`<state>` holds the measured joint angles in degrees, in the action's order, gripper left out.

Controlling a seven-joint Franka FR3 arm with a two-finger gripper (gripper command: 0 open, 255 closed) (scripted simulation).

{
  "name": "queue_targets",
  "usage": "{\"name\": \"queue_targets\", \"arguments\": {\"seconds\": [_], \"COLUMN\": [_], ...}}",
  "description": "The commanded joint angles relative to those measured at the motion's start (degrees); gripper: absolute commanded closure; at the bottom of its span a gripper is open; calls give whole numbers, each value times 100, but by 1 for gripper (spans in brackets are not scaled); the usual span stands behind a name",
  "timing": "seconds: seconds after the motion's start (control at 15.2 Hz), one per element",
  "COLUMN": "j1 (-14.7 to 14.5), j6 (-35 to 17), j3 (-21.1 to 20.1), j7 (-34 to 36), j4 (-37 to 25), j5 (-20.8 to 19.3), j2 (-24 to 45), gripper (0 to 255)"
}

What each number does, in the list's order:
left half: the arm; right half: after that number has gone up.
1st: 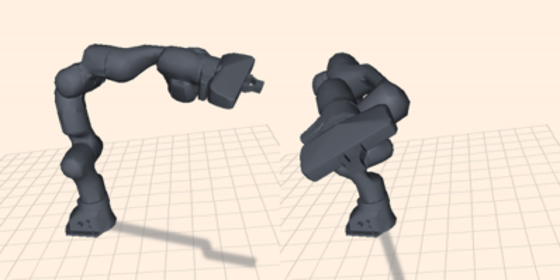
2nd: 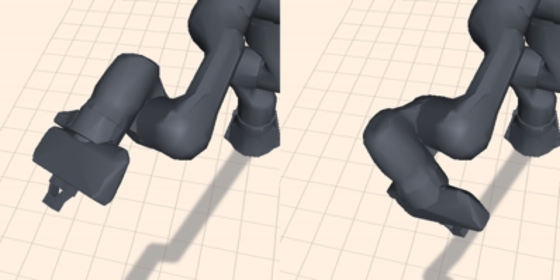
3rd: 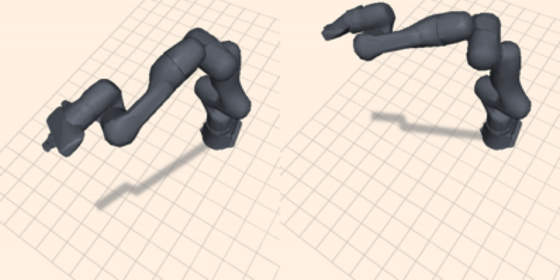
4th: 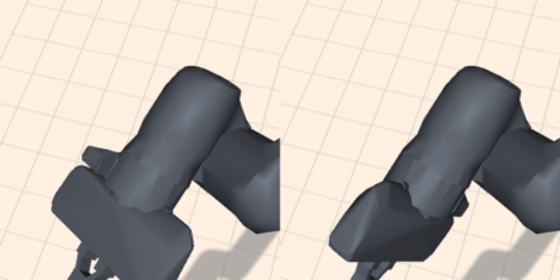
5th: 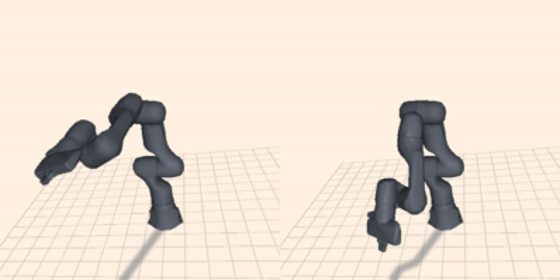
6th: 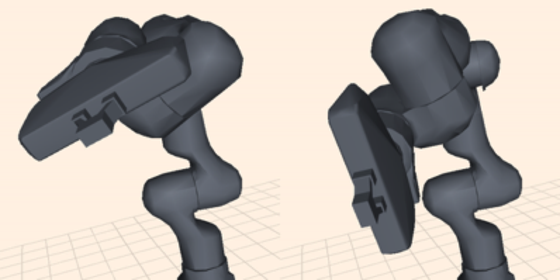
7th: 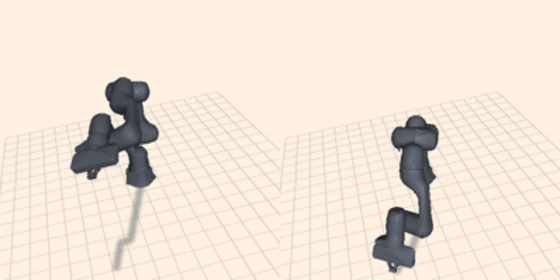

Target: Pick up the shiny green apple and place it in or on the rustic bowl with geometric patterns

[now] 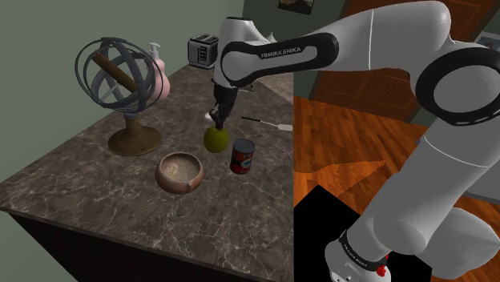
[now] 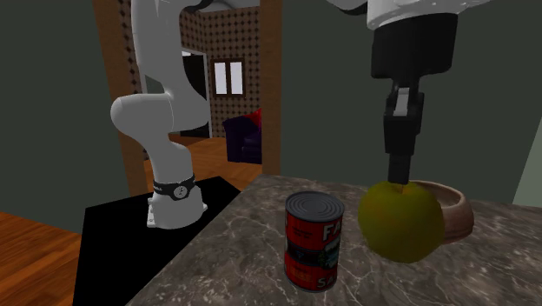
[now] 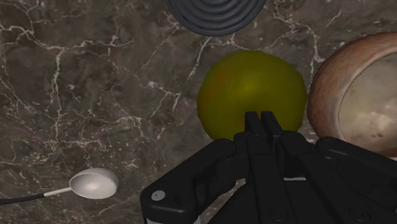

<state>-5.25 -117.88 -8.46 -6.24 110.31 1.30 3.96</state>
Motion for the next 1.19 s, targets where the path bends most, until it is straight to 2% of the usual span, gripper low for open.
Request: {"name": "queue_targets", "arguments": {"seconds": [0.0, 1.12], "j1": [1, 6], "j6": [166, 1452], "j3": [1, 2], "j7": [0, 22], "j4": [-138, -1310], "j5": [3, 11], "j2": [-27, -142], "gripper": [255, 255]}}
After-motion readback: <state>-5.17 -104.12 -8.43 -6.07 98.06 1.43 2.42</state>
